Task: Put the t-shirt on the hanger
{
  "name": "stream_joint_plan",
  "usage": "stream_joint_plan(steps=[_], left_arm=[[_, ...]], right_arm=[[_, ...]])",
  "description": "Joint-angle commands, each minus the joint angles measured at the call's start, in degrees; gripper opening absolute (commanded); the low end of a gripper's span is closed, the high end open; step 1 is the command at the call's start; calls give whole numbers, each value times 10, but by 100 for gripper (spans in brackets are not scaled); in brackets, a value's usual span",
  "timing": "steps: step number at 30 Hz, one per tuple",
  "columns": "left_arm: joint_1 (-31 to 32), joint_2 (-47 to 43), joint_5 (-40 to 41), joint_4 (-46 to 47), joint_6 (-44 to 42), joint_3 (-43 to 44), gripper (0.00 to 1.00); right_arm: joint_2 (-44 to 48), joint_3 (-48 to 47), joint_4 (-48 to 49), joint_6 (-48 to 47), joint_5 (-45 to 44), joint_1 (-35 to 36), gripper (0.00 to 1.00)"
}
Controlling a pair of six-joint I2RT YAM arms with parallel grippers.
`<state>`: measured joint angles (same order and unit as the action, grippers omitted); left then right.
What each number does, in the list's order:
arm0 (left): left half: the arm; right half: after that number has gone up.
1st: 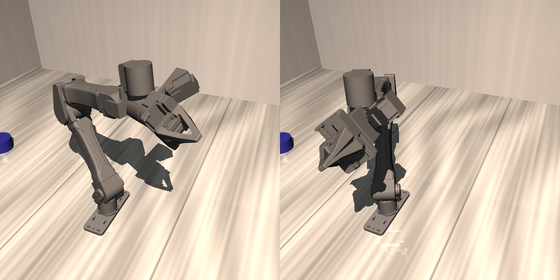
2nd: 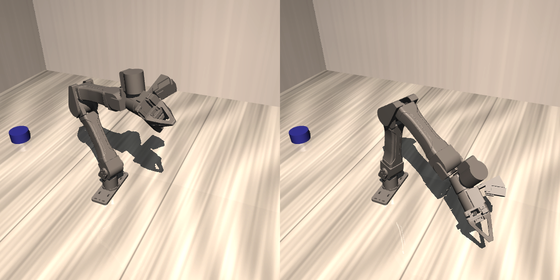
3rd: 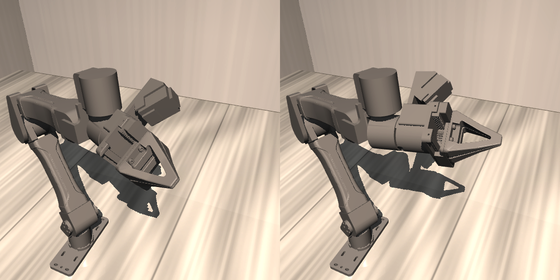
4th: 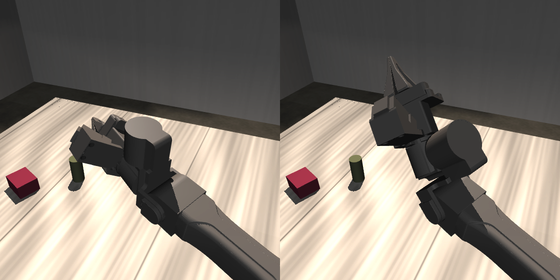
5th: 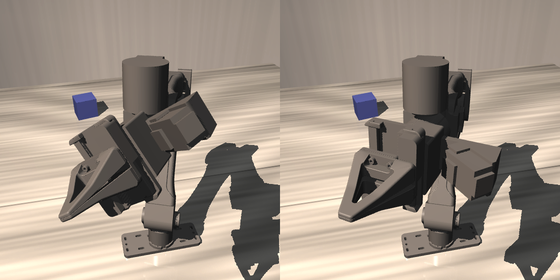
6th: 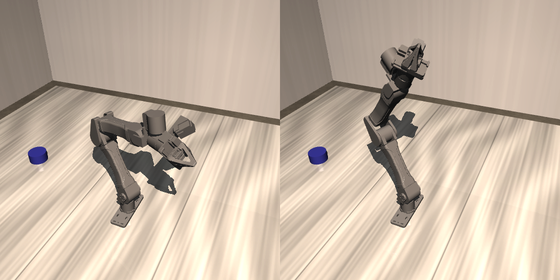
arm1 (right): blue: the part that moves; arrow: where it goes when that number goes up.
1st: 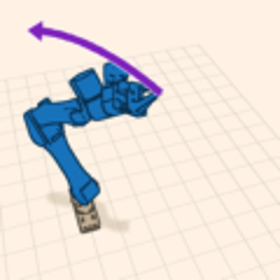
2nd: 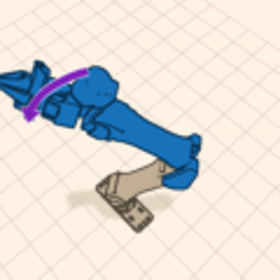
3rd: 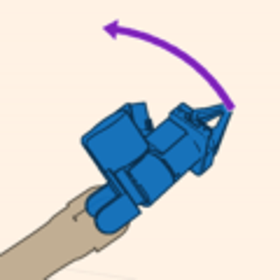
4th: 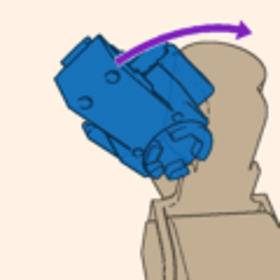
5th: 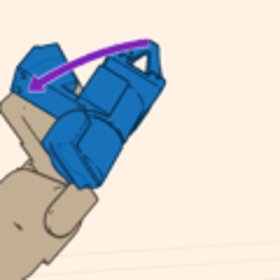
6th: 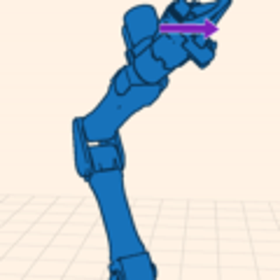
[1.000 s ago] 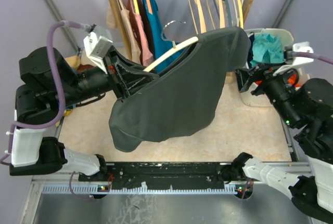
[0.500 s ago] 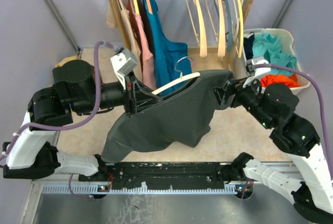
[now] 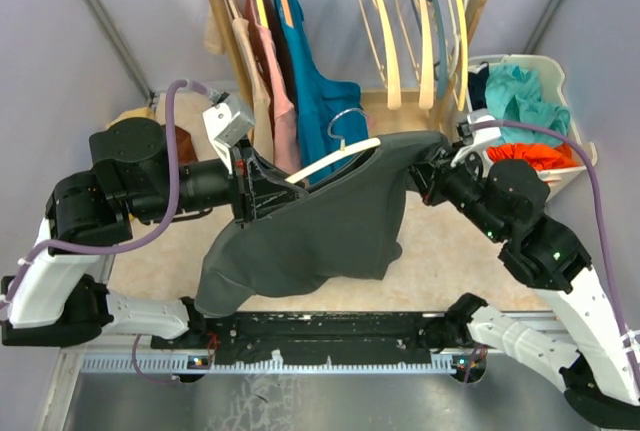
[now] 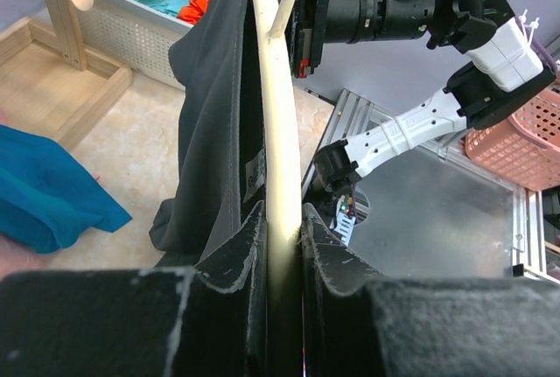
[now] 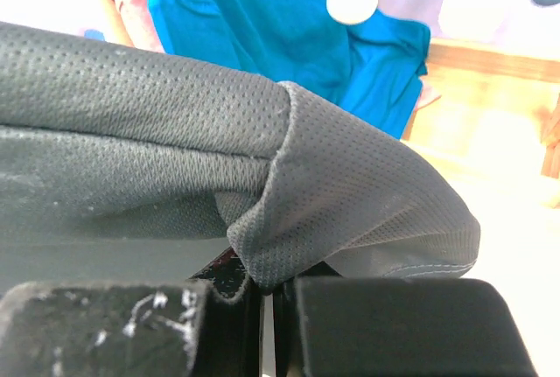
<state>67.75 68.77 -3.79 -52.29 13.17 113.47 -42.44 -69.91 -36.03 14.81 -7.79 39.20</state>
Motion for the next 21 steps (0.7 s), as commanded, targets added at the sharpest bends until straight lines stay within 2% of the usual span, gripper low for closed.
stream_joint_plan(steps=[1, 10, 21], left_arm=[[-1, -12, 9, 33, 0, 3, 2], [-1, -7, 55, -2, -9, 0, 2], [0, -5, 32, 1, -9, 11, 2]], right_arm=[[8, -45, 36, -1, -30, -5, 0], [39, -78, -3, 3, -110, -5, 0], [-7, -107, -36, -16, -202, -5, 0]])
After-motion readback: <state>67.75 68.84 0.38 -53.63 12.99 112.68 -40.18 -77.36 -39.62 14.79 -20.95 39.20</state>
